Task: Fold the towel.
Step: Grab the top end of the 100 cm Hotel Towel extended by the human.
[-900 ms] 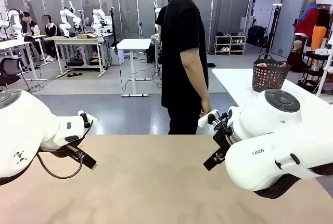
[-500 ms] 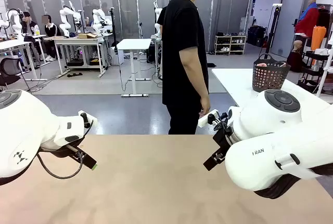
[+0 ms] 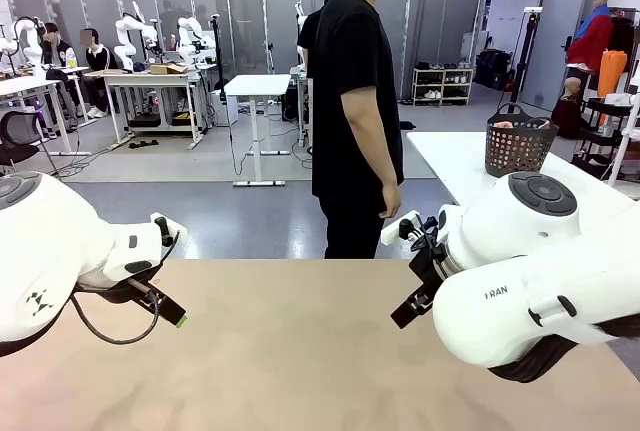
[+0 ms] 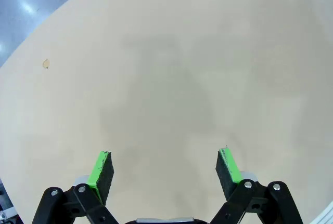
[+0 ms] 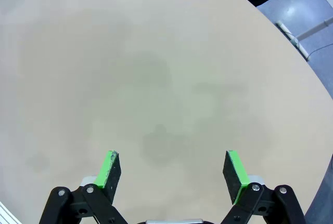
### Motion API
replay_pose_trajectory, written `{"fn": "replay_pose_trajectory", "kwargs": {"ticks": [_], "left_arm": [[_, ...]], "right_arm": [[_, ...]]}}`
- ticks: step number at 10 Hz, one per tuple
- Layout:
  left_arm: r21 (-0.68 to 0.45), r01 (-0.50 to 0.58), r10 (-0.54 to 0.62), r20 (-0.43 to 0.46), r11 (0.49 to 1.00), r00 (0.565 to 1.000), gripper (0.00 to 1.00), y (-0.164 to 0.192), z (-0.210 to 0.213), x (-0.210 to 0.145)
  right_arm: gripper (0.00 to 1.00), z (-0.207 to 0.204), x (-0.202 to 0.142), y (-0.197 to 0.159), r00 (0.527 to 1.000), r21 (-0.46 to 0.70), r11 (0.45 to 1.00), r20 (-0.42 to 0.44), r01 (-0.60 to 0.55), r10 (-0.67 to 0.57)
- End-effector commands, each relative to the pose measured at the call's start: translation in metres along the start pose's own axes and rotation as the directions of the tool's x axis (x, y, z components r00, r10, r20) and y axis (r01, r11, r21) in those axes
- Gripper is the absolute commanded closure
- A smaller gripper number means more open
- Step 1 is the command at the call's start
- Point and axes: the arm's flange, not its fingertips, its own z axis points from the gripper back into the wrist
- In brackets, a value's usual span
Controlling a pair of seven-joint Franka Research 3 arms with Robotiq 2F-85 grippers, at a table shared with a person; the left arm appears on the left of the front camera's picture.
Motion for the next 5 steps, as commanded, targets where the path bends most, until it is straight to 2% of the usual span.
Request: {"fn": "replay_pose_trajectory", "kwargs": {"ticks": [1, 2, 3, 4, 5], "left_arm": [[0.000, 0.000, 0.000, 0.000, 1.000, 1.000, 0.00, 0.000, 0.000, 0.000], [-0.005, 0.059, -0.059, 0.014, 0.998, 0.998, 0.00, -0.003, 0.014, 0.017], [-0.027, 0.057, -0.057, 0.006, 0.998, 0.998, 0.00, -0.002, 0.030, 0.033], [-0.043, 0.069, -0.071, -0.041, 0.997, 0.997, 0.00, 0.009, 0.049, 0.051], [-0.080, 0.036, -0.041, -0.070, 0.996, 0.997, 0.00, 0.021, 0.064, 0.061]], "right_arm": [[0.00, 0.000, 0.000, 0.000, 1.000, 0.000, 1.000, 0.000, 0.000, 0.000], [0.00, 0.017, 0.013, -0.010, 1.000, 0.006, 1.000, 0.015, -0.007, 0.007], [0.00, 0.035, 0.027, -0.020, 1.000, 0.054, 0.998, 0.004, 0.012, -0.012], [0.00, 0.054, 0.048, -0.037, 0.999, 0.109, 0.993, -0.032, 0.039, -0.035], [0.00, 0.070, 0.065, -0.052, 0.998, 0.151, 0.987, -0.047, 0.050, -0.044]]}}
